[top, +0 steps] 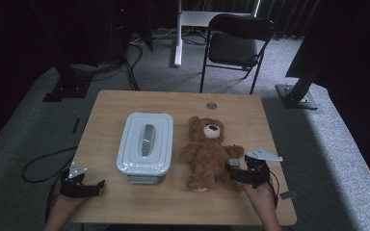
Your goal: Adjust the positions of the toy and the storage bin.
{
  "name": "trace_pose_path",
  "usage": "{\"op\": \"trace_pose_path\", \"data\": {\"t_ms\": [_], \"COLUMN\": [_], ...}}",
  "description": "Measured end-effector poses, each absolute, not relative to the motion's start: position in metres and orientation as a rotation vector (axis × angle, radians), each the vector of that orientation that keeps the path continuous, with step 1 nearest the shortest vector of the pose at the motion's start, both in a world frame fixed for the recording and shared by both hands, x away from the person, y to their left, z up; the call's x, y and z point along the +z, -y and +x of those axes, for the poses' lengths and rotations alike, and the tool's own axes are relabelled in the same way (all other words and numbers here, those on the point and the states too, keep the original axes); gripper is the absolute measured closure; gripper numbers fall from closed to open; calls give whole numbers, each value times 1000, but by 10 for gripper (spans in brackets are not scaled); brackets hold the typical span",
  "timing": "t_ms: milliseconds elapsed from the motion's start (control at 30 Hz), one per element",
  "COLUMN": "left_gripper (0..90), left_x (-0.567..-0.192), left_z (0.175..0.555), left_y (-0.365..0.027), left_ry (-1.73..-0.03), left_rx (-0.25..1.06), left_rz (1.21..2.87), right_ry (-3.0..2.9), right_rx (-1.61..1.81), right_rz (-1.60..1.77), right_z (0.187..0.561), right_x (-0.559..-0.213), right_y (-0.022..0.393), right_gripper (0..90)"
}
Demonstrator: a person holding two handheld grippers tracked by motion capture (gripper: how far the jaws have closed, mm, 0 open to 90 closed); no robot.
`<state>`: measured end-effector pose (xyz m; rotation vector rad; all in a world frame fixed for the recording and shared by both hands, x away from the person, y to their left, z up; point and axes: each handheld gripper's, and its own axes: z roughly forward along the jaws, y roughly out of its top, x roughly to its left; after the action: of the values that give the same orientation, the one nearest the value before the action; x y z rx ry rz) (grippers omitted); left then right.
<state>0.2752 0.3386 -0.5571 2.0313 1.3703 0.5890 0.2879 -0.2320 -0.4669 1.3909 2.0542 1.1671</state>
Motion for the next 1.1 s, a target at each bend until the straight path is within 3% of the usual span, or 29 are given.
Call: {"op": "trace_pose_path", "data": {"t_ms": [433, 1100], "left_gripper": [5, 5], "left_x": [-557, -557], "left_z": [275, 275], "left_y": [-339, -339], "left_ry": [-1370, -1371], "left_rx": [589, 589], "left_rz": [2032, 2031], "right_ry": [-2128, -2145], "right_rx": [1204, 1120], "right_rz": [1333, 1451], "right_z": [306, 329], "right_x": [-462, -489], "right_y": [195, 167], "right_gripper": [141, 107]}}
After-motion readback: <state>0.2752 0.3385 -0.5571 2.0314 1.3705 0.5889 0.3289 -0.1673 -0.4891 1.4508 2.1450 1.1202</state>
